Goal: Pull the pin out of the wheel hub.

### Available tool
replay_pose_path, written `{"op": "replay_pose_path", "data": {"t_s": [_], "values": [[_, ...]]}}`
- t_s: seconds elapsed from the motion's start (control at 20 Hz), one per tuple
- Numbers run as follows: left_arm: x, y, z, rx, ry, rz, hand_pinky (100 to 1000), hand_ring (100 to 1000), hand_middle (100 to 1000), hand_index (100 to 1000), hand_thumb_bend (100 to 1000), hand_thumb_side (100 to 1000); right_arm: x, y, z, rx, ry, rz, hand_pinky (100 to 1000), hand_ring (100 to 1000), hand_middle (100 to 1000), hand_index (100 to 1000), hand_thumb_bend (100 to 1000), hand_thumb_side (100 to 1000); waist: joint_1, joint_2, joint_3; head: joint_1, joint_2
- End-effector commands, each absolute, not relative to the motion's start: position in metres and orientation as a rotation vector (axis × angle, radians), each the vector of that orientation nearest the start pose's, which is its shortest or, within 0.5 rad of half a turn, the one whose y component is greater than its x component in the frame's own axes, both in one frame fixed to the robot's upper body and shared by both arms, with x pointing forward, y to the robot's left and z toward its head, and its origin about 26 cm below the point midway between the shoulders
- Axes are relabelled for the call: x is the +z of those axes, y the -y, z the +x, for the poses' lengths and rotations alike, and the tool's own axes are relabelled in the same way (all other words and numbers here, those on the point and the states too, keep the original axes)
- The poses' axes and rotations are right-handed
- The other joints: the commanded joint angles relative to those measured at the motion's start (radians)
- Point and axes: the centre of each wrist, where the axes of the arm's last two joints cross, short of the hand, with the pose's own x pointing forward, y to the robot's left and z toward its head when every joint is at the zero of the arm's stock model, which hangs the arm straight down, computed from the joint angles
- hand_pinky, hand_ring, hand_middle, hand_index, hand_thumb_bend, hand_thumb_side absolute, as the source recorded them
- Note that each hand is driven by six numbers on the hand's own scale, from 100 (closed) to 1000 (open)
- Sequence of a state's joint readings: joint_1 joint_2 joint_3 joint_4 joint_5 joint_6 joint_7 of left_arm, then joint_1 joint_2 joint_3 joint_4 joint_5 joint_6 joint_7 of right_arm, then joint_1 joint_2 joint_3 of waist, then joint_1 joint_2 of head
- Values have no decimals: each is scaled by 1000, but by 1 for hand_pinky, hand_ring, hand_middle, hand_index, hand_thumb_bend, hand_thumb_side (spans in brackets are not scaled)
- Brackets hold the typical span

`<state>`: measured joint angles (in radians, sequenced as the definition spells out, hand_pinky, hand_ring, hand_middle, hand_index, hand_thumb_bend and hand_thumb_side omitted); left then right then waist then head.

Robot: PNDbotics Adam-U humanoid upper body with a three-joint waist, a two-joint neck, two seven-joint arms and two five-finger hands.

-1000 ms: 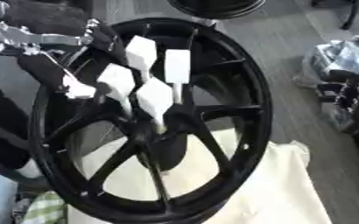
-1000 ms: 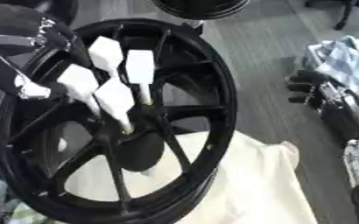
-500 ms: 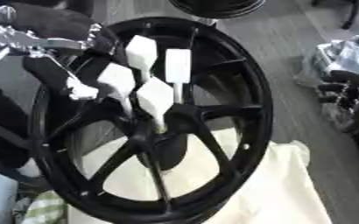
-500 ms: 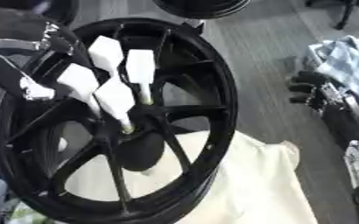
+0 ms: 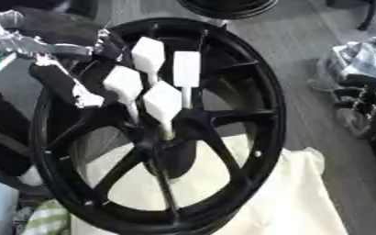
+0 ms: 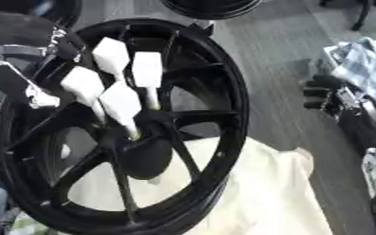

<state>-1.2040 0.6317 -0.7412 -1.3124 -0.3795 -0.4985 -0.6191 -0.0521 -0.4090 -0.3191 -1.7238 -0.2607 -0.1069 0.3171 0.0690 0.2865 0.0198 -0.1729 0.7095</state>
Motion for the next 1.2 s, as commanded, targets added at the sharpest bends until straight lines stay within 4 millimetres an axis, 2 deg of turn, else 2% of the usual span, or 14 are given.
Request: {"op": "replay_pose_path", "data": {"t_s": [0.05,0.2,0.35,0.4,0.45,0.5,0.8,1.2], "values": [[306,-154,423,2748,-1263,-329,867,746,641,756,100,551,116,407,273,290,1946,-146,717,794,764,819,100,788,-7,-13,-2,3,-9],[305,-152,423,2749,-1268,-319,852,724,613,718,100,523,116,407,273,289,1946,-146,717,795,764,819,100,788,-7,-13,-2,4,-8],[306,-151,422,2747,-1261,-322,841,707,591,685,115,451,116,407,273,289,1946,-147,717,795,764,818,100,789,-7,-13,-3,4,-8],[306,-151,422,2747,-1259,-325,836,700,581,670,128,389,115,407,273,288,1945,-148,717,795,764,818,100,790,-7,-13,-3,4,-7],[306,-151,422,2747,-1259,-329,835,699,580,668,129,380,115,407,273,287,1944,-149,717,794,764,818,100,790,-7,-13,-3,4,-7],[306,-151,422,2750,-1260,-333,823,682,559,637,115,284,115,407,273,287,1943,-149,717,794,764,818,100,790,-7,-13,-3,4,-7],[311,-150,419,2762,-1356,-319,782,619,489,520,100,275,115,407,273,291,1941,-150,717,794,763,818,100,790,-7,-13,-2,5,-7],[330,-152,409,2742,-1493,-326,737,556,421,356,100,271,115,408,273,288,1939,-153,718,794,764,819,100,791,-6,-15,0,3,-5]]}}
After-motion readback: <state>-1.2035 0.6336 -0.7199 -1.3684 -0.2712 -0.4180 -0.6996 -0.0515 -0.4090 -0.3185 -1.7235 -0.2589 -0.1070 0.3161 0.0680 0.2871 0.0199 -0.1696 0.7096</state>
